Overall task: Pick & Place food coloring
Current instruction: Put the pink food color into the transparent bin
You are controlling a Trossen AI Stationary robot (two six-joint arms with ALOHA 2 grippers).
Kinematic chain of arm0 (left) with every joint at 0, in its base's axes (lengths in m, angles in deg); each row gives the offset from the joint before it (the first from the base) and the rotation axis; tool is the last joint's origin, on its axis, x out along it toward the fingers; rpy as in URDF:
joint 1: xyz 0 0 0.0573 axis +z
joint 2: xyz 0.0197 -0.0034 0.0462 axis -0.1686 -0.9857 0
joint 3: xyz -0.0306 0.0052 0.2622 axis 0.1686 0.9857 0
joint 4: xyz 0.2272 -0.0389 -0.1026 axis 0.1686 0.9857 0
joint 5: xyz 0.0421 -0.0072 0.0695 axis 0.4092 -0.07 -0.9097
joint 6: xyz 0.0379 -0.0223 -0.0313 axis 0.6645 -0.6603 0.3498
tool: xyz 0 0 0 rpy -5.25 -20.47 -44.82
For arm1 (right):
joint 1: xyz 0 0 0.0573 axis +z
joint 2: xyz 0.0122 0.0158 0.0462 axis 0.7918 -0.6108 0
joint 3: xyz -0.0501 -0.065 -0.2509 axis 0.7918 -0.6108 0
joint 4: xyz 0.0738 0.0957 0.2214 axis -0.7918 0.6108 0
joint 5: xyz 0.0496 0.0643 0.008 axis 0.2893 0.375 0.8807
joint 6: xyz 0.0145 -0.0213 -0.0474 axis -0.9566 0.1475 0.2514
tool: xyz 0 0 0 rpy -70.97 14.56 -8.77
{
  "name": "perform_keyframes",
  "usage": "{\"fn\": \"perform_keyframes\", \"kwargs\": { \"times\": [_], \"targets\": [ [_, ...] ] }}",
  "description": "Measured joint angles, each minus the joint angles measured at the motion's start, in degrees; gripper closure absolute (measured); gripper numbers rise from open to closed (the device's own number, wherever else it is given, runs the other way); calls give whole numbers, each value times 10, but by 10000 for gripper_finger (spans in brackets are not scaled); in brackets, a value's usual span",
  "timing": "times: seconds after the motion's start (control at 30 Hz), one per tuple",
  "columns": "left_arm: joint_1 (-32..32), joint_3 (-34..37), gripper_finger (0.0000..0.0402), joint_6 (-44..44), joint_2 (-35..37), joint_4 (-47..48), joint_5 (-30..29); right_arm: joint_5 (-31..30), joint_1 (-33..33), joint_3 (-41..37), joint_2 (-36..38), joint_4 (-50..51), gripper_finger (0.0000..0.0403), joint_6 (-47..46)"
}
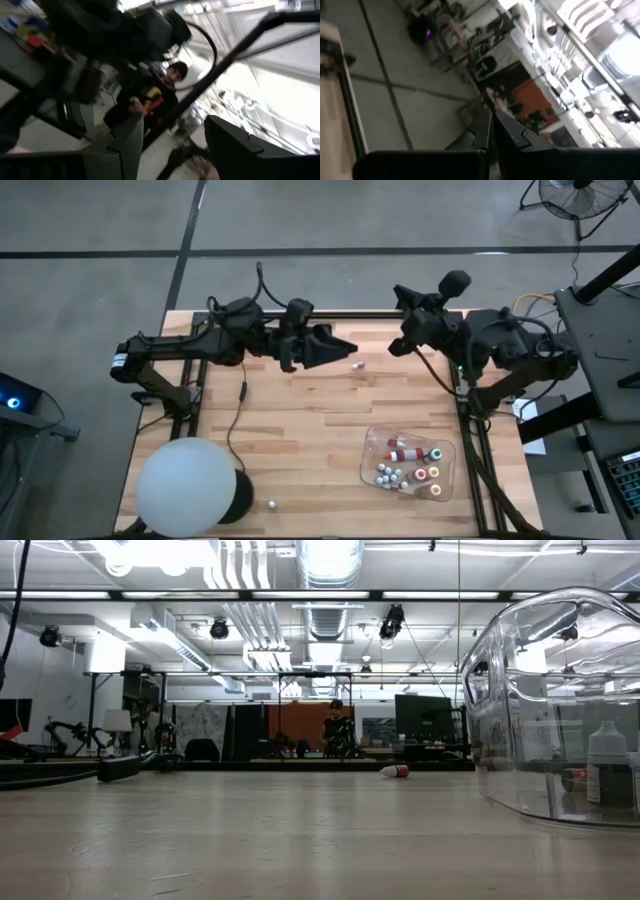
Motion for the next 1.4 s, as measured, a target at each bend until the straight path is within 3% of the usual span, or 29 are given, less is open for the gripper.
{"fn": "perform_keyframes", "kwargs": {
  "times": [0.1, 0.33, 0.47, 0.57, 0.8, 1.0, 1.13, 1.4],
  "targets": [
    [0, 0, 220, 2, 0, 18, 34, 27, -37, 0, 1, 94, 393, -42],
    [0, 0, 220, 38, 1, 47, 54, 214, -150, 0, -18, 225, 354, -150],
    [0, 0, 220, 38, 2, 47, 54, 340, -220, 0, -26, 261, 323, -146],
    [0, 0, 220, 37, 0, 49, 53, 399, -266, 0, -41, 284, 306, -109],
    [0, 4, 220, 29, -3, 51, 6, 421, -336, 0, -102, 354, 285, -19],
    [-1, 17, 220, 21, -3, 48, 2, 490, -362, 0, -167, 392, 292, -46],
    [-2, 34, 220, 15, -3, 35, 0, 495, -362, 0, -215, 408, 292, -65],
    [-8, 40, 220, 98, 49, 19, -1, 516, -363, 0, -295, 432, 278, -57]
  ]
}}
